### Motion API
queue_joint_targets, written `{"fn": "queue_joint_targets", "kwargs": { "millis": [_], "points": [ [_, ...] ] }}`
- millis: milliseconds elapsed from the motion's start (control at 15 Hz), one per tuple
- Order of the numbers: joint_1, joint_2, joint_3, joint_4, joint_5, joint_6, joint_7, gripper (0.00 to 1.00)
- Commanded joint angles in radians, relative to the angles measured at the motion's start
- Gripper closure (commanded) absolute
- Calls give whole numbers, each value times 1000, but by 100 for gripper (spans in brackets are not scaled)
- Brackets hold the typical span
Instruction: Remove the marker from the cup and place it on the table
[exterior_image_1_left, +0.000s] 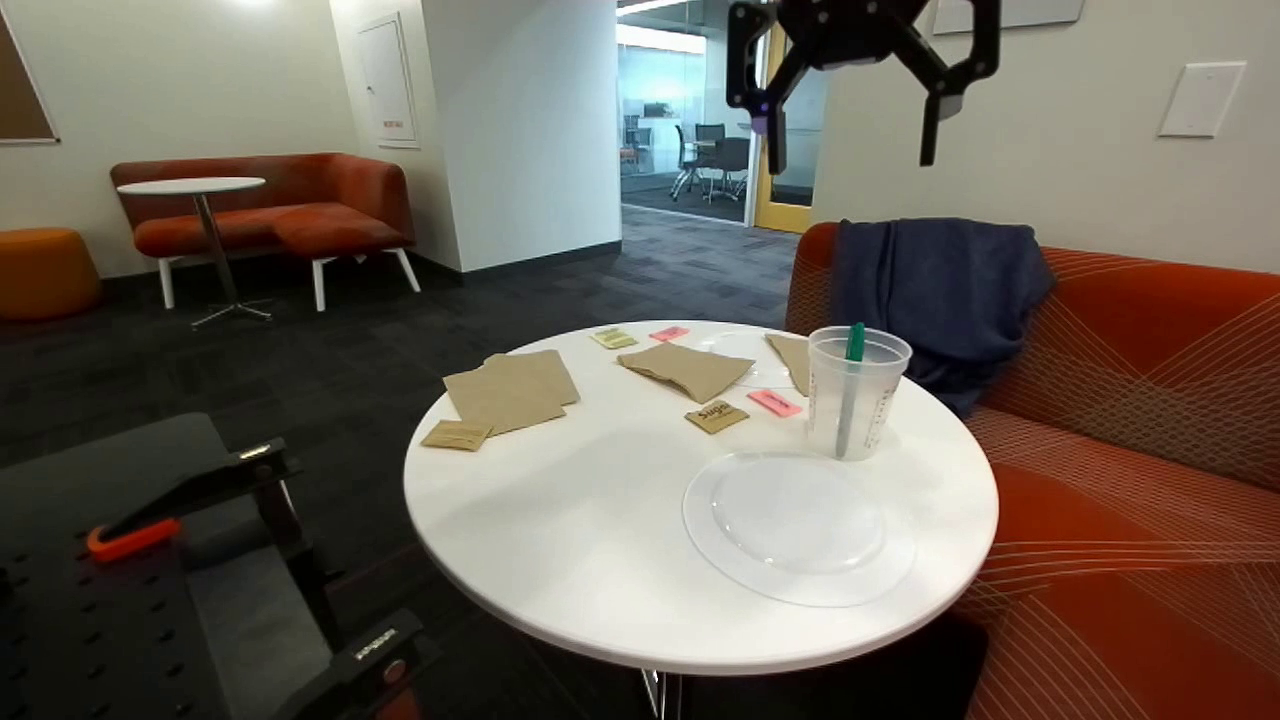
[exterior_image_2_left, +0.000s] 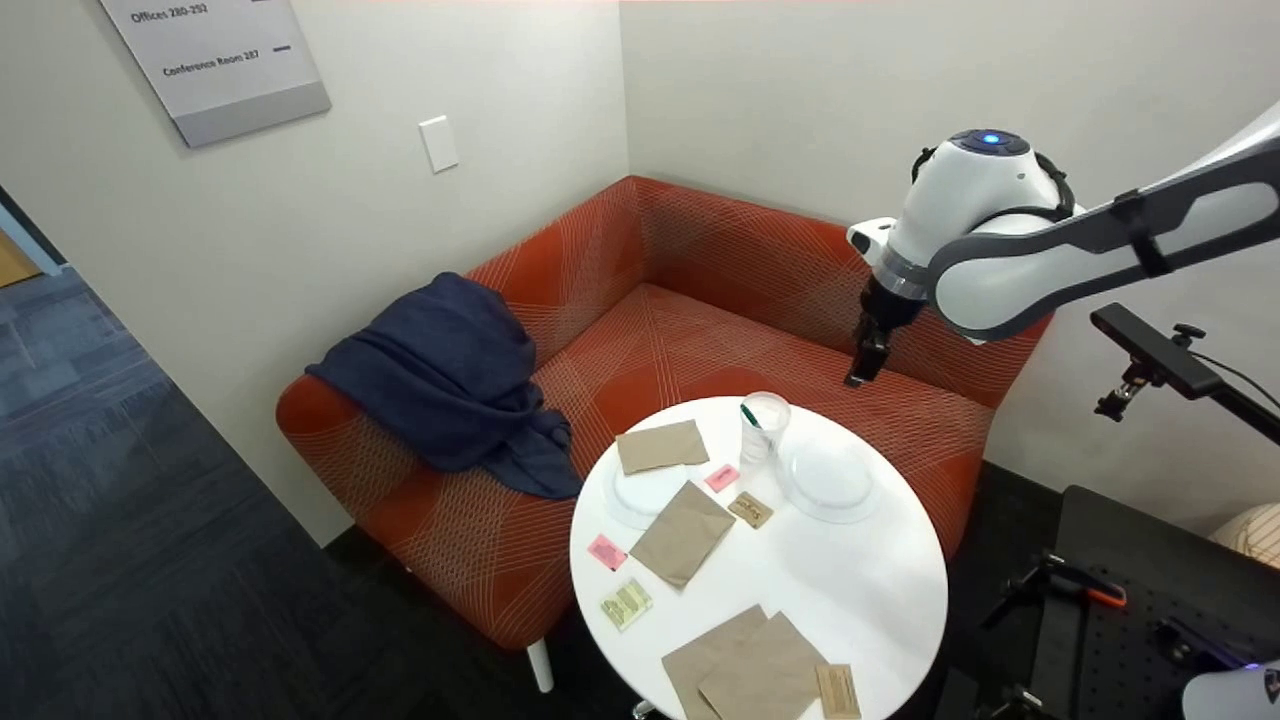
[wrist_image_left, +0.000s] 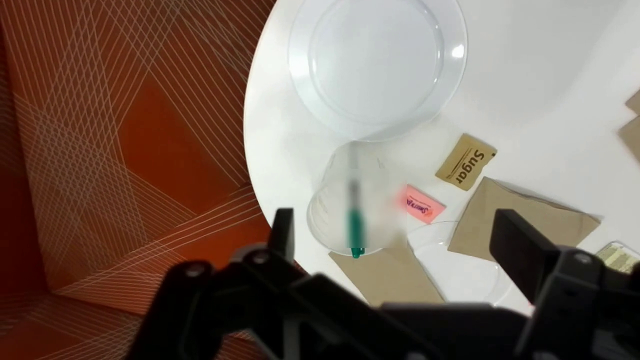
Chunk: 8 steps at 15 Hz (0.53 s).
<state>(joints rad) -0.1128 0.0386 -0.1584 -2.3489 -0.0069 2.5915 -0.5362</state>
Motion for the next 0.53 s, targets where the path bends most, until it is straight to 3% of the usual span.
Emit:
{"fn": "queue_joint_targets", "kwargs": {
  "millis": [0,467],
  "points": [
    [-26,69,15,30,42,68,-46,0],
    [-68,179,56,128,72,60,-71,0]
  ]
}}
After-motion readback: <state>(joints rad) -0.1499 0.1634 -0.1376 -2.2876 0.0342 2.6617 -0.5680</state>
